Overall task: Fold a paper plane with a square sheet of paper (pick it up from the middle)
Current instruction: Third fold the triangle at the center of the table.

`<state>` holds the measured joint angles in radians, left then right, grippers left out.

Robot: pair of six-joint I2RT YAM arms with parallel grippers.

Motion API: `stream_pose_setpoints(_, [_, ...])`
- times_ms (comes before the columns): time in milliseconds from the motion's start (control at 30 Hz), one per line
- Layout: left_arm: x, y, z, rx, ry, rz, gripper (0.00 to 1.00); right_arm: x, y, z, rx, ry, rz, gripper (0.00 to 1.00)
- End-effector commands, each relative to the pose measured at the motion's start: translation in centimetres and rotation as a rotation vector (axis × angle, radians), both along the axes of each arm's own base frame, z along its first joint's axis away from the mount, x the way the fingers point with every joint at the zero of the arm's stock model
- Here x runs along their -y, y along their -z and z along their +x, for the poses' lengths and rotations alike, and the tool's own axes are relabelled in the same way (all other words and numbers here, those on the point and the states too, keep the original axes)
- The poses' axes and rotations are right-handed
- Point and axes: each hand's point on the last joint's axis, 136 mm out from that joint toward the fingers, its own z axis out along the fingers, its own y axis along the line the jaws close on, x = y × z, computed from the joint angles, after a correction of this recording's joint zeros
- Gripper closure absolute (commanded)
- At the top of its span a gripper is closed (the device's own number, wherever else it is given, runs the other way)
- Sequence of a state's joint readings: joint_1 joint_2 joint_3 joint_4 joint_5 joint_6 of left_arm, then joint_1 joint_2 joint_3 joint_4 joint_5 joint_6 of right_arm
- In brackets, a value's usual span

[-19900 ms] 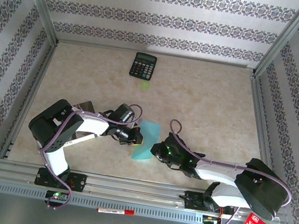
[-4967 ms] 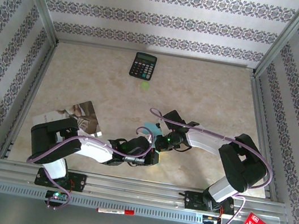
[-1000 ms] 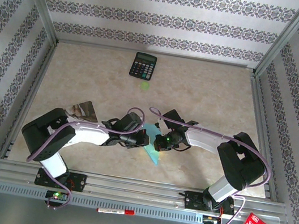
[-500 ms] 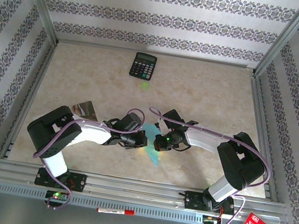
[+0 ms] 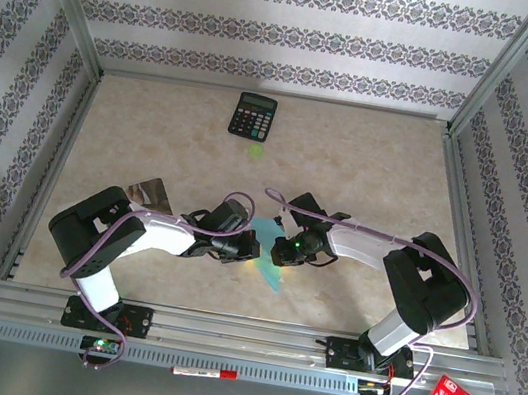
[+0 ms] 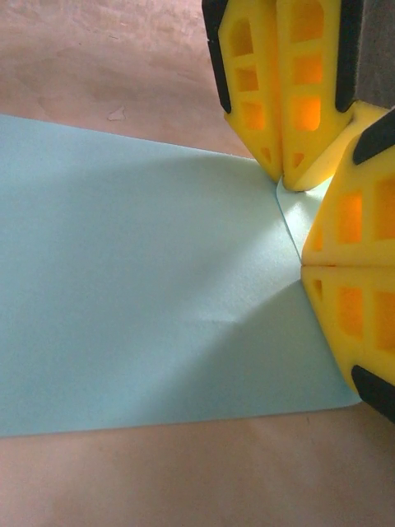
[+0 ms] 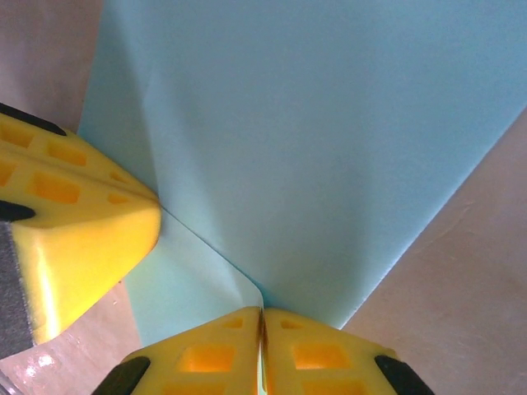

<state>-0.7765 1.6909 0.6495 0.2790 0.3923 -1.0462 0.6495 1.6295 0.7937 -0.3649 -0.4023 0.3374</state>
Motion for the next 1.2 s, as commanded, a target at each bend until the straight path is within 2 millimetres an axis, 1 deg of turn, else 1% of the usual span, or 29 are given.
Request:
stream_pose_setpoints(0, [-2.3,3.5,-1.5,-0.068,0.002,0.100,1.00,1.1,0.1,-0.8,-0.031,0.021,-0.022,0.82])
stream_pose_setpoints(133, [-2.6,4.1,-1.8,-0.080,0.003,0.112,1.00,1.5,-2.2,-0.2,0.007,0.047,0.012,0.75])
stream_pose_setpoints(200, [-2.7,4.1,-2.0,-0.081,0.001,0.115,1.00,2.0,-3.2,-0.1,0.027,0.063,0.023,0.73])
stream_pose_setpoints(300, [-2.8,4.2,-2.0,-0.083,0.000,0.118,1.00,2.9,-4.6,-0.5,0.057,0.084,0.028,0.70])
stream_pose_setpoints(333, [-2.8,4.2,-2.0,-0.084,0.000,0.119,1.00,2.8,-5.0,-0.9,0.063,0.088,0.046,0.70])
stream_pose_setpoints(400, [-2.8,4.3,-2.0,-0.086,0.001,0.121,1.00,2.0,-5.7,-2.0,0.059,0.086,0.109,0.70])
stream_pose_setpoints(500, [-2.9,4.3,-2.1,-0.091,0.004,0.126,1.00,-0.3,-6.3,-3.8,0.048,0.047,0.181,0.74])
stream_pose_setpoints(600, [-2.9,4.4,-2.1,-0.092,0.006,0.128,1.00,-2.4,-5.8,-5.0,0.025,-0.002,0.202,0.78])
stream_pose_setpoints(733, [-2.9,4.4,-2.1,-0.093,0.009,0.130,1.00,-3.5,-4.0,-5.4,-0.014,-0.043,0.161,0.83])
stream_pose_setpoints(800, [-2.8,4.3,-2.1,-0.091,0.011,0.131,1.00,-3.3,-3.0,-5.3,-0.028,-0.050,0.132,0.85])
stream_pose_setpoints(933, [-2.6,4.0,-1.9,-0.086,0.016,0.127,1.00,-2.6,-1.7,-5.1,-0.046,-0.051,0.092,0.88])
stream_pose_setpoints(1167, [-2.6,3.7,-1.8,-0.079,0.028,0.133,1.00,-1.2,-0.1,-5.6,-0.075,-0.031,0.061,0.89])
